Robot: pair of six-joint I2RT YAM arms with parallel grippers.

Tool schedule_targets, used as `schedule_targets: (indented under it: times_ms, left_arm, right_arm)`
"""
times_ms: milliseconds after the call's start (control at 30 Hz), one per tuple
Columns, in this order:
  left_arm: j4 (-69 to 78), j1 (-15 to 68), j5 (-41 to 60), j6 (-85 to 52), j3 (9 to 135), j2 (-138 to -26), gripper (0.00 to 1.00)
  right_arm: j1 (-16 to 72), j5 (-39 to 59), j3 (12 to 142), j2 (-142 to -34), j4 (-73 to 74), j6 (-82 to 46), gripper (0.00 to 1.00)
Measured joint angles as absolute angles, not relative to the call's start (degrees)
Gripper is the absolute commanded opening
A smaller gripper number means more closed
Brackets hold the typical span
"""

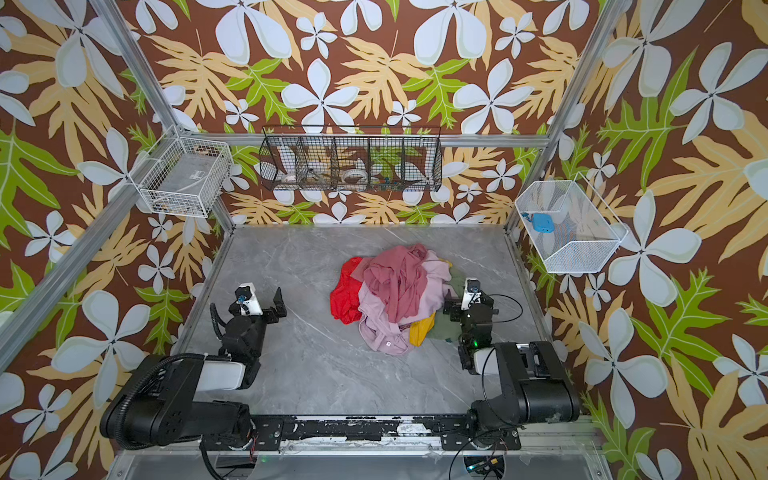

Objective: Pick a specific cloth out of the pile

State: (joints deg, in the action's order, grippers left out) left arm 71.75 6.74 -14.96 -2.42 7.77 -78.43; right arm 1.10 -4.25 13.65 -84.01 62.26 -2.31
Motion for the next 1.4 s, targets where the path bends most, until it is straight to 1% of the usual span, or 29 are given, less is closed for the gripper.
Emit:
schedule_targets:
  times_ms: [1033, 1133, 1233, 1333, 1400]
  left_arm:
    - [71.1, 6.0, -13.8, -2.7, 8.4, -78.3, 1.00]
    - [66.9, 6.0, -13.2, -2.7, 9.8, -75.4, 1.00]
    - [57.0, 6.0, -14.5, -4.1, 15.8, -70.3, 1.00]
    - [47.2, 6.0, -16.6, -7.8, 21.6, -66.3, 1.00]
    - [42.4, 5.9, -16.4, -11.0, 23.0, -64.0, 1.00]
  right_arm:
    - [1.1, -4.1, 13.4, -83.4, 62.0, -2.3, 1.00]
    - [0.5, -4.5, 18.2, -78.7, 52.8, -3.1, 0.95]
    - [-1.1, -3.4, 23.5, -72.5, 45.1, -6.0, 0.96]
    - [-1.3, -2.5, 24.2, -65.8, 36.5, -9.8, 0.97]
    - [-1.4, -1.5, 24.0, -61.6, 31.2, -13.0, 0.98]
